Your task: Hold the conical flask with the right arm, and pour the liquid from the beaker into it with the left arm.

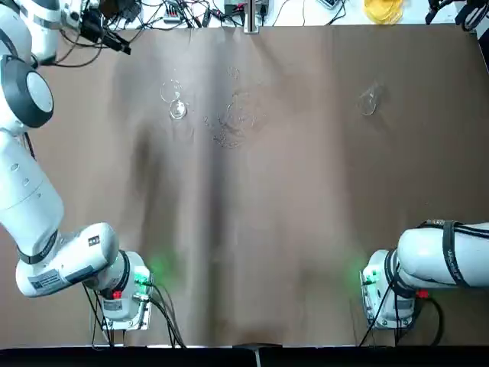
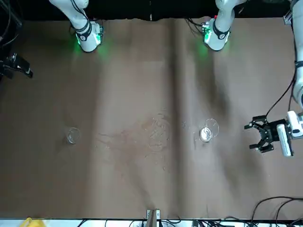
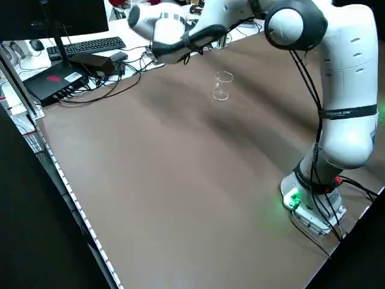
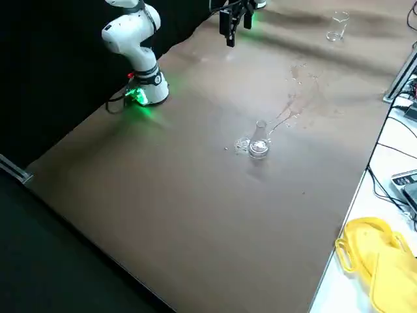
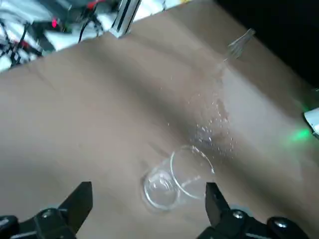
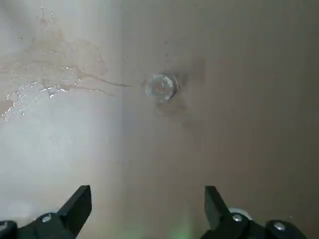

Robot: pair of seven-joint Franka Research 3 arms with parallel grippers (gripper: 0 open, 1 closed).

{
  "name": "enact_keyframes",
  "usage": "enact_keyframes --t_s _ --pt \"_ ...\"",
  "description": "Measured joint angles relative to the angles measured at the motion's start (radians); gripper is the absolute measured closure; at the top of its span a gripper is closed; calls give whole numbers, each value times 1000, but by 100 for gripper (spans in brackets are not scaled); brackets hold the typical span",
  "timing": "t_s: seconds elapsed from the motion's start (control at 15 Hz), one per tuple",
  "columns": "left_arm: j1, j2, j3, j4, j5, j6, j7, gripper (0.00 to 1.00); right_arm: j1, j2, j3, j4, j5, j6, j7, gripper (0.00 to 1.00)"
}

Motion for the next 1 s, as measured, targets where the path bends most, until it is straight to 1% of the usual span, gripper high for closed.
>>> enact_keyframes --t_s 0.07,0.2,0.33,0.73,0.87,1.0 --pt "2 51 0 -1 -108 -1 178 0 0 0 0 0 0 0 0 0" --pt "2 107 -2 -2 -206 -27 394 0 0 1 0 0 0 0 0 0" --pt "2 161 -3 -2 -264 -81 575 0 0 2 0 0 0 0 0 0" --pt "21 285 0 -2 -274 -253 881 0 2 4 1 -1 0 -8 0 0" --pt "22 328 1 -3 -273 -269 989 0 3 4 1 -1 0 -8 0 0" --pt "22 372 1 -2 -271 -273 1052 0 6 4 1 0 0 -8 -1 0"
